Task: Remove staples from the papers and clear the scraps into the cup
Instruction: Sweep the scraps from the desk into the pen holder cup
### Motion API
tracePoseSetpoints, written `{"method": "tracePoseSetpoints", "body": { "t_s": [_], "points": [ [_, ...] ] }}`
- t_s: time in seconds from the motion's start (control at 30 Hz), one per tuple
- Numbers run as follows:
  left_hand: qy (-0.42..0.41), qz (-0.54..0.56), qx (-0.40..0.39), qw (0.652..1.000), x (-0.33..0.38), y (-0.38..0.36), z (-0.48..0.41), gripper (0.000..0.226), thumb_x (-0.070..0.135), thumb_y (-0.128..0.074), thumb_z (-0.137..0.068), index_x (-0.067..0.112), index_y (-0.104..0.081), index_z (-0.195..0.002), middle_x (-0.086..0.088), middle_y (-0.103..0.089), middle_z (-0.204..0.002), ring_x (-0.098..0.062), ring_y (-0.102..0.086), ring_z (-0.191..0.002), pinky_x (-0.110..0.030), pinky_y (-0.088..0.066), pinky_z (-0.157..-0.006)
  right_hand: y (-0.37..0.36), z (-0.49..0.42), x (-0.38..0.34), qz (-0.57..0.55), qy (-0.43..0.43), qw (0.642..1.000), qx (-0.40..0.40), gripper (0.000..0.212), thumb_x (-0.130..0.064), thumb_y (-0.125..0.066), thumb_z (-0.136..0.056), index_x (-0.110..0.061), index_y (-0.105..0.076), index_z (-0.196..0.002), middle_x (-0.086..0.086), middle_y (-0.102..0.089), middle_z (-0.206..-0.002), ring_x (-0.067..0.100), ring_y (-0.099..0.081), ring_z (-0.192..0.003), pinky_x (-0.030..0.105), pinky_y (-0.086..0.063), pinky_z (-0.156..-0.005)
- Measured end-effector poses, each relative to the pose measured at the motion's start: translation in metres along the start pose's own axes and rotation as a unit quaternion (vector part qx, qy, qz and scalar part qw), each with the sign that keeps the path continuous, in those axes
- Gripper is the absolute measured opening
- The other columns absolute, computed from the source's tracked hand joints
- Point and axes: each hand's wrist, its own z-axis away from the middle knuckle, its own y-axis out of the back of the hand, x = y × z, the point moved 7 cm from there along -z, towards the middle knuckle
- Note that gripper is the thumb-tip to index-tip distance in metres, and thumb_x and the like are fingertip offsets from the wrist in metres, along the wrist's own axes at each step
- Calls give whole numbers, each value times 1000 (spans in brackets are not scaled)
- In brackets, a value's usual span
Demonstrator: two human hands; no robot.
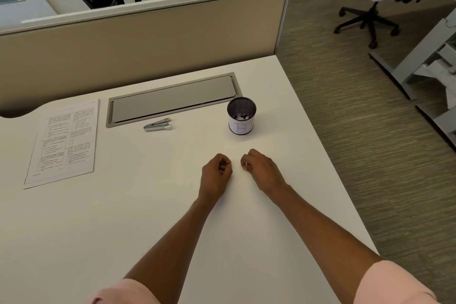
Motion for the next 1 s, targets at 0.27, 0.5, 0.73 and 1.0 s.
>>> {"method": "tracePoseSetpoints", "body": {
  "t_s": [0.27,0.5,0.73,1.0],
  "points": [
    [3,-3,-4,1000,-2,-1,-1,7,5,-65,-97,12,-66,-96,4,-68,-84,-9,-59,-74,-12,-48,-71,-1,-6,4,-6,15,1000,-5,12,-5,-66,-95,-16,-62,-90,0,-60,-96,25,-65,-85,42,-54,-75],
    [-4,-5,1,1000,0,-1,-1,7,2,-64,-96,9,-67,-97,-1,-71,-88,-10,-60,-75,-10,-49,-71,-4,-9,3,55,49,997,-20,4,-10,-63,-98,-14,-63,-97,4,-61,-103,31,-64,-85,35,-42,-73],
    [0,-1,-2,1000,-1,-1,-2,8,4,-64,-96,11,-67,-97,2,-70,-88,-11,-61,-75,-13,-49,-71,-3,-10,-4,103,67,992,-42,2,-12,-60,-100,-12,-62,-102,8,-59,-107,32,-63,-89,39,-46,-79],
    [2,-3,0,1000,1,0,0,7,4,-64,-96,10,-67,-98,-4,-74,-93,-11,-62,-78,-10,-49,-72,5,5,-18,79,80,994,-10,20,5,-50,-89,-14,-49,-86,4,-52,-90,26,-54,-79,42,-49,-69]
  ]
}}
